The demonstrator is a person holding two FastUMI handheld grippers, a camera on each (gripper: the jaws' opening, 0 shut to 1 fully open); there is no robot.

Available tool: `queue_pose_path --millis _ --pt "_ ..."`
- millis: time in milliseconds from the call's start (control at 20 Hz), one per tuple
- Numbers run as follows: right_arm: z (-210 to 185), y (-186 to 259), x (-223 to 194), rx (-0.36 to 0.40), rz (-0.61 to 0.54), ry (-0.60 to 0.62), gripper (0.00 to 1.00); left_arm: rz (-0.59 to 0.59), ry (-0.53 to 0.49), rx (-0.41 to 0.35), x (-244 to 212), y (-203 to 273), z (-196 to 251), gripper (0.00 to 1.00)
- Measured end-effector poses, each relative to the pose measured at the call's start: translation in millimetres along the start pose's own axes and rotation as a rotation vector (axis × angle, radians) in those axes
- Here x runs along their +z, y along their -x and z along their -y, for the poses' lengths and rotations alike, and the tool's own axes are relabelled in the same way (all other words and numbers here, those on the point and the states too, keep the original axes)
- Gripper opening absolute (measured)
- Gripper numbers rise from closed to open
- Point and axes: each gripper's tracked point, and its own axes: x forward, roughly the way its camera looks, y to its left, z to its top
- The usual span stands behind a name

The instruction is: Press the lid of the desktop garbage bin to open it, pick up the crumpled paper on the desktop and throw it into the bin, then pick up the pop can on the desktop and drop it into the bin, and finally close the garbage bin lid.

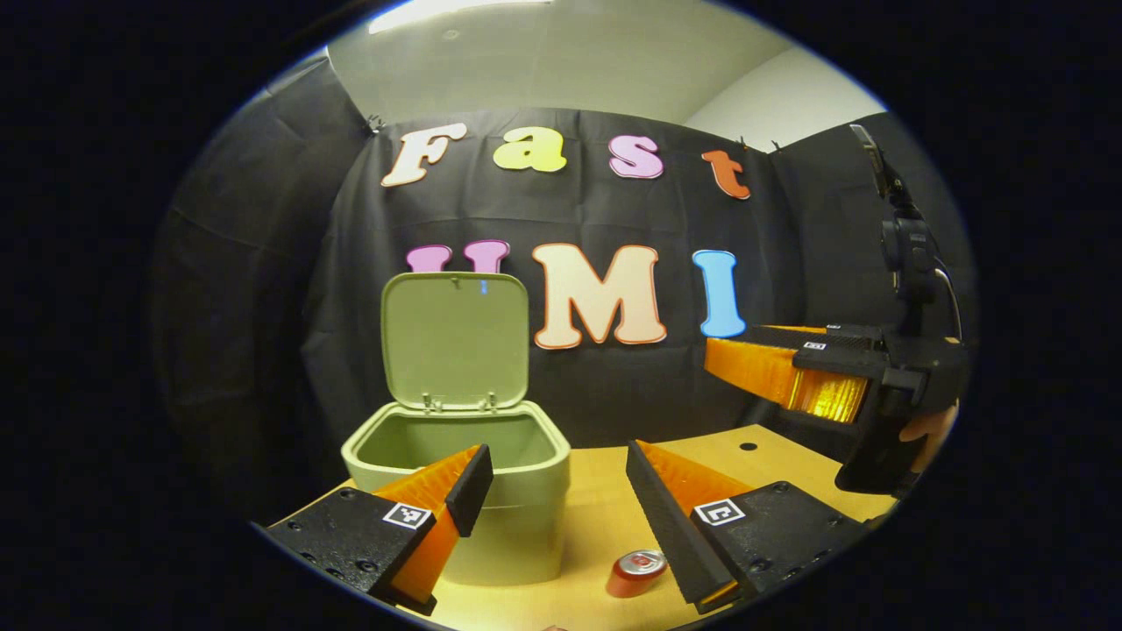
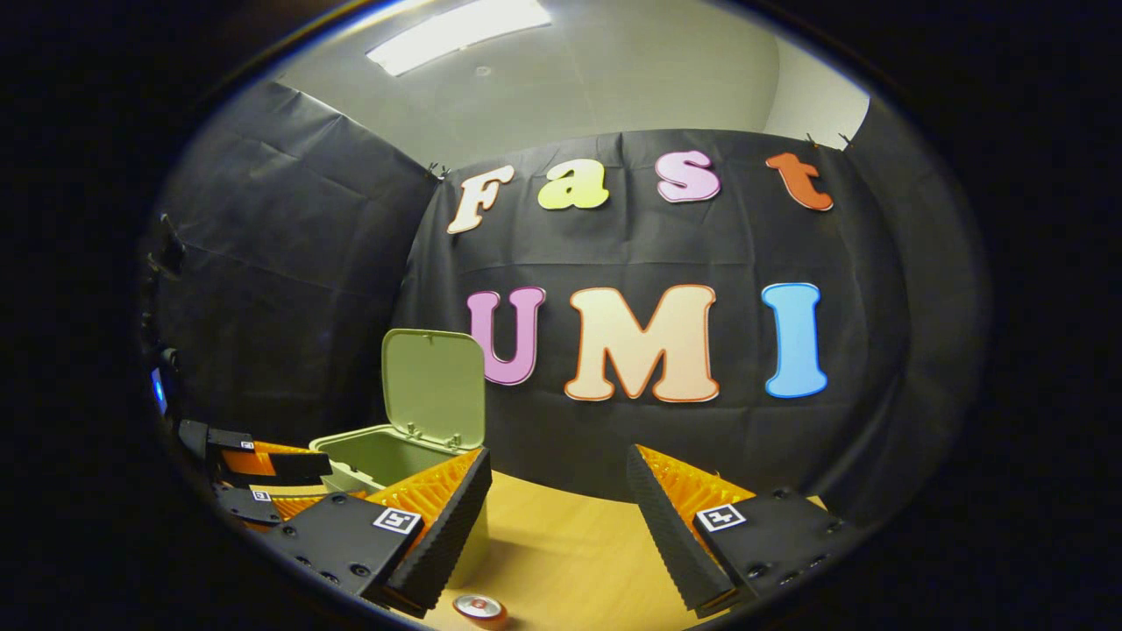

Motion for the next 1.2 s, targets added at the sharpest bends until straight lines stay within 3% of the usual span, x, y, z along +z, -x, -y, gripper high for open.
queue_pose_path --millis 250,550,1200 --pt "57 33 -5 -0.089 -0.031 0.019 0.98 -0.084 0.018 -0.069 -36 -11 43 0.94" --pt "115 72 -21 -0.184 -0.096 0.031 0.98 -0.174 -0.001 -0.09 -79 -16 70 0.93" --pt "177 150 -51 -0.301 -0.213 0.098 0.98 -0.371 -0.034 -0.073 -179 -22 90 0.94"
